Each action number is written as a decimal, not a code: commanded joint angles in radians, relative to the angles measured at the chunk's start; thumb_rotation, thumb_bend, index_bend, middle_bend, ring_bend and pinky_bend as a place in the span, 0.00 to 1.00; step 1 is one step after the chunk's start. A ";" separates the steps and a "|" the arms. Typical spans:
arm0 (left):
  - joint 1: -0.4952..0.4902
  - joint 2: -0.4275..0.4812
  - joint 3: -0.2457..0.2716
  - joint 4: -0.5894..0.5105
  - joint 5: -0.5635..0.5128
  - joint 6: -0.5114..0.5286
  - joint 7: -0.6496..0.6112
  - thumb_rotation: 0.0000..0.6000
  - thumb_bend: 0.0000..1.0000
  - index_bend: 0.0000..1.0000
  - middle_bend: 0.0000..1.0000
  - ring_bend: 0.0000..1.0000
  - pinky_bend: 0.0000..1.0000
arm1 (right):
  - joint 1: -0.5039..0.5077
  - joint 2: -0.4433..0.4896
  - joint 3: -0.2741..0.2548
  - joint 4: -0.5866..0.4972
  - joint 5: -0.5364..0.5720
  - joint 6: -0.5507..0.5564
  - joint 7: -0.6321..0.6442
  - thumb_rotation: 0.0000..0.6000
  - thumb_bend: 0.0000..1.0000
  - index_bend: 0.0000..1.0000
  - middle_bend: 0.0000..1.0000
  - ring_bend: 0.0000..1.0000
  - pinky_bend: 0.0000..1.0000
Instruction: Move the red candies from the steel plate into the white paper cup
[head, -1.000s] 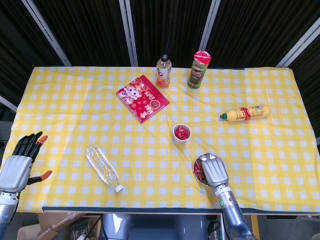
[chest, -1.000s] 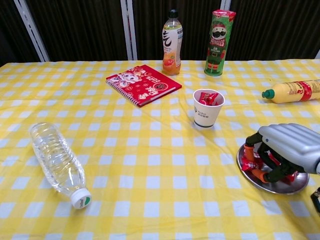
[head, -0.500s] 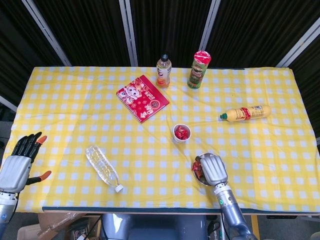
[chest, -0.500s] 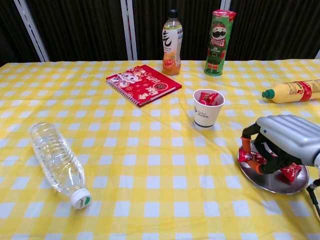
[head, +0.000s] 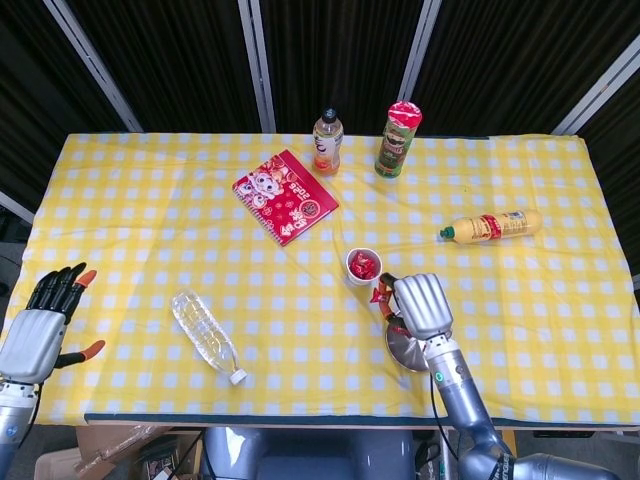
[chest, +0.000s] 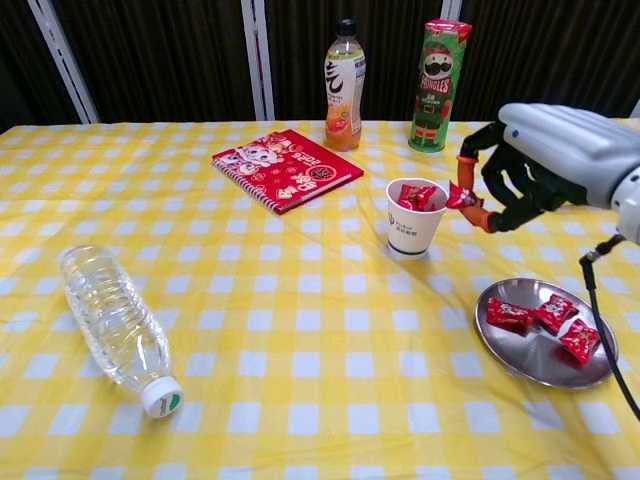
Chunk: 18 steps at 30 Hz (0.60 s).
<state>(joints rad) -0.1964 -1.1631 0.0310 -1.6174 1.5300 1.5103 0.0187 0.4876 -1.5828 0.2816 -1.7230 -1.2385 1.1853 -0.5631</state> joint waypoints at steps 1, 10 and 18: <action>0.002 0.002 -0.004 -0.002 -0.003 -0.004 -0.003 1.00 0.08 0.00 0.00 0.00 0.00 | 0.044 -0.012 0.038 0.028 0.049 -0.036 -0.015 1.00 0.50 0.61 0.80 0.80 0.85; 0.006 0.007 -0.015 0.001 -0.008 -0.020 -0.017 1.00 0.08 0.00 0.00 0.00 0.00 | 0.144 -0.071 0.084 0.170 0.136 -0.109 -0.008 1.00 0.50 0.61 0.80 0.80 0.85; 0.007 0.014 -0.023 -0.011 -0.018 -0.040 -0.022 1.00 0.08 0.00 0.00 0.00 0.00 | 0.201 -0.117 0.085 0.292 0.175 -0.141 0.006 1.00 0.50 0.61 0.80 0.80 0.85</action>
<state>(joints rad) -0.1895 -1.1499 0.0088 -1.6261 1.5134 1.4725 -0.0052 0.6779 -1.6911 0.3685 -1.4471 -1.0737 1.0512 -0.5582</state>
